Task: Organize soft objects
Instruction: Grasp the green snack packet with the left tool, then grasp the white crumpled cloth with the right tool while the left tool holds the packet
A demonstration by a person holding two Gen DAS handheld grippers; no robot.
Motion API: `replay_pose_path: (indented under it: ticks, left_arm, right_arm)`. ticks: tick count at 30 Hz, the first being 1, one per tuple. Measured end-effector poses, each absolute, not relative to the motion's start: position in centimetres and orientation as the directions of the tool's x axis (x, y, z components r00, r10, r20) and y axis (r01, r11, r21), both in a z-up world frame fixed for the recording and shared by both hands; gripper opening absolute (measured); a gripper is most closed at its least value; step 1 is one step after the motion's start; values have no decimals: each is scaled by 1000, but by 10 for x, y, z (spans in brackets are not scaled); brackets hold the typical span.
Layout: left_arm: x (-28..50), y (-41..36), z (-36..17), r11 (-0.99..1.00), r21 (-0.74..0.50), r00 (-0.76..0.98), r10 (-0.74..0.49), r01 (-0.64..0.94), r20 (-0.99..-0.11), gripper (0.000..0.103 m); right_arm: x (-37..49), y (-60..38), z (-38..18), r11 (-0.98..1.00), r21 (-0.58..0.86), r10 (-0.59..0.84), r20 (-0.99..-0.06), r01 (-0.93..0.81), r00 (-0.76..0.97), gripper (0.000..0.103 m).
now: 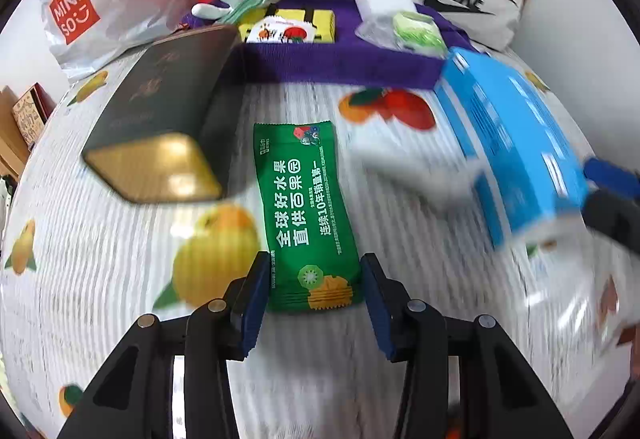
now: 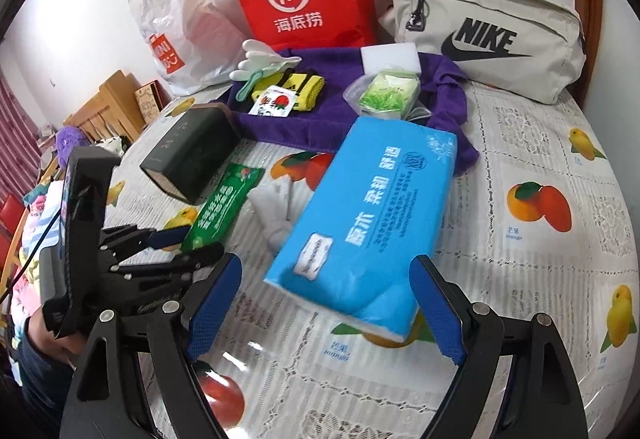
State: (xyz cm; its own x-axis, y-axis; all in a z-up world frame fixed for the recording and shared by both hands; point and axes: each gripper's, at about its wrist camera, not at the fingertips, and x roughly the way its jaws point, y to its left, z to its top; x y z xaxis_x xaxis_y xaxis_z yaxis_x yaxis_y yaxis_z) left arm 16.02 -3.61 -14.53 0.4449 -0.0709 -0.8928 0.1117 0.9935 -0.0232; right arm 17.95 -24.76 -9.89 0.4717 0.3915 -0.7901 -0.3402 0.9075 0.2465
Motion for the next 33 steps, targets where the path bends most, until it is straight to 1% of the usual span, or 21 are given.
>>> replay_pose_path:
  ticks: [5, 6, 7, 8, 10, 13, 15, 16, 17, 18, 21, 27, 30, 32, 33]
  left_arm:
    - [127, -25, -143, 990, -17, 425, -75, 138, -902, 45]
    - [124, -23, -142, 990, -24, 422, -81, 139, -903, 49]
    - [123, -21, -142, 990, -32, 418, -87, 135, -904, 55]
    - [124, -20, -142, 990, -42, 416, -93, 131, -904, 57]
    - [128, -19, -143, 990, -53, 418, -104, 131, -903, 68]
    - [139, -23, -147, 992, -17, 438, -69, 123, -896, 69]
    - [148, -23, -149, 995, -15, 455, -58, 99, -889, 69]
    - [150, -23, -149, 996, -14, 463, -54, 90, -885, 61]
    - [151, -24, -149, 996, 1, 477, -40, 85, -878, 50]
    - [152, -24, -148, 996, 18, 500, -26, 83, -866, 35]
    - [154, -25, -148, 994, 17, 506, -42, 111, -862, 30]
    - [142, -8, -145, 991, -59, 473, -109, 119, -874, 30]
    - [133, 5, -145, 996, -10, 480, -52, 90, -876, 30]
    - [129, 14, -145, 996, -17, 483, -55, 83, -874, 30]
    - [128, 22, -145, 997, -29, 484, -60, 70, -873, 30]
  right_arm:
    - [167, -238, -98, 900, 241, 400, -789, -363, 467, 86]
    - [165, -237, -98, 900, 239, 399, -790, -365, 466, 86]
    - [162, -235, -98, 901, 234, 395, -792, -366, 466, 86]
    - [161, -235, -98, 901, 232, 393, -792, -367, 467, 86]
    - [157, -233, -96, 901, 230, 393, -792, -369, 467, 86]
    - [153, -231, -94, 903, 218, 383, -797, -370, 467, 86]
    - [151, -230, -93, 905, 204, 374, -799, -373, 470, 86]
    - [149, -230, -92, 906, 199, 370, -800, -373, 472, 86]
    - [149, -230, -92, 908, 196, 366, -802, -371, 473, 86]
    - [147, -230, -92, 910, 191, 360, -804, -367, 473, 86]
    - [146, -231, -94, 916, 185, 346, -813, -355, 468, 86]
    - [147, -214, -96, 914, 163, 333, -824, -372, 458, 86]
    - [151, -198, -93, 904, 142, 337, -819, -404, 465, 85]
    - [157, -186, -94, 897, 113, 329, -816, -427, 476, 80]
    - [160, -178, -96, 894, 90, 317, -819, -438, 478, 73]
